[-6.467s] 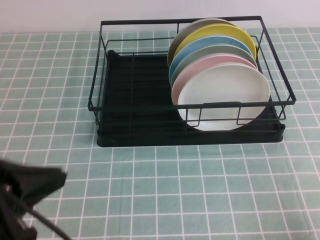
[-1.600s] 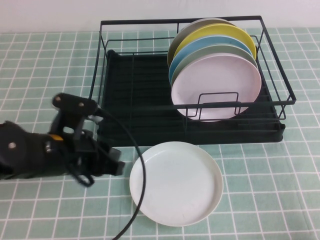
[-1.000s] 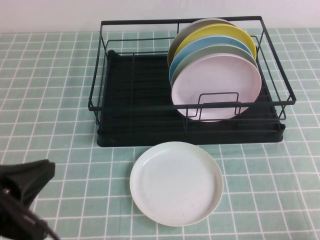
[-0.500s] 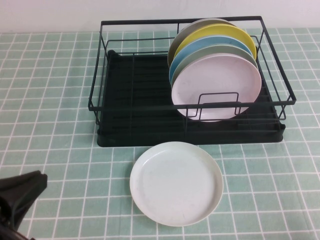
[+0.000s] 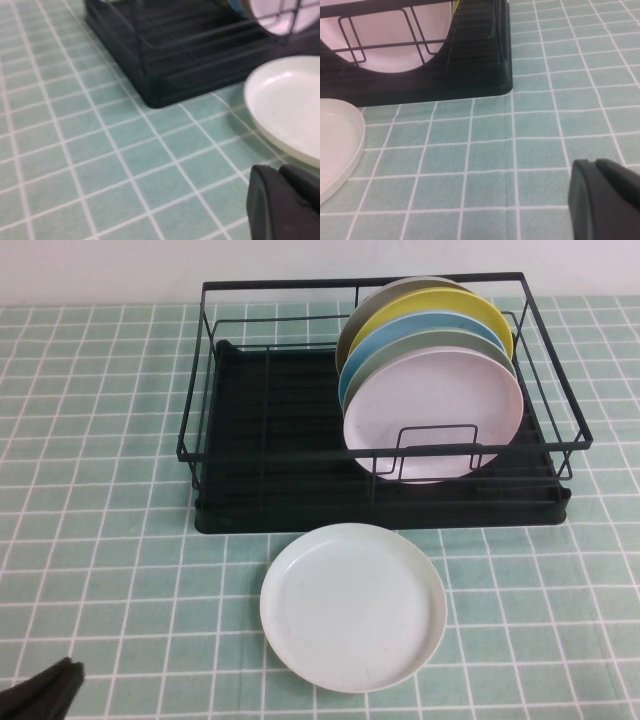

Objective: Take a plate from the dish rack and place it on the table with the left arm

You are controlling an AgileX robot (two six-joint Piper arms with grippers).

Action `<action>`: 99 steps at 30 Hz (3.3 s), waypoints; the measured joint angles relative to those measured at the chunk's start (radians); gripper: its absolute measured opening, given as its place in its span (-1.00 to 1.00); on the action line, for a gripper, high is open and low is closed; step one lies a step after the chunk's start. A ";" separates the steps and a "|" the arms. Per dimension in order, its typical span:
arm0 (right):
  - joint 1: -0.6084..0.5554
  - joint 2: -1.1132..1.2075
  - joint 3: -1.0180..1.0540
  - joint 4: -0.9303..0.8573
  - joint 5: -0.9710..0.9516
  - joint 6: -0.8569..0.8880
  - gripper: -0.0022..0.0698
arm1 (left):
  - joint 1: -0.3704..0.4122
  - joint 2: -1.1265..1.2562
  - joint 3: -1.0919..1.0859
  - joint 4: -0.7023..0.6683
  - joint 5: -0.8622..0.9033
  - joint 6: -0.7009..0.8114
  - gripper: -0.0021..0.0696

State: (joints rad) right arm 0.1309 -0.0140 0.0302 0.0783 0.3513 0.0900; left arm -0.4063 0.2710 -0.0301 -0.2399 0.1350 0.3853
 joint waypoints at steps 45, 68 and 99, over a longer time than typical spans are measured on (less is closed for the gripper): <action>0.000 0.000 0.000 0.002 0.002 0.000 -0.99 | 0.396 -0.281 0.055 0.129 0.213 -0.174 -0.95; 0.000 0.000 0.000 0.002 0.002 0.000 -0.99 | 0.396 -0.281 0.055 0.129 0.214 -0.174 -0.95; 0.000 0.000 0.000 0.002 0.002 0.000 -0.99 | 0.396 -0.281 0.055 0.129 0.216 -0.174 -0.95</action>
State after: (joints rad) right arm 0.1309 -0.0140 0.0302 0.0800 0.3531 0.0900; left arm -0.0100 -0.0099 0.0248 -0.1112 0.3506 0.2111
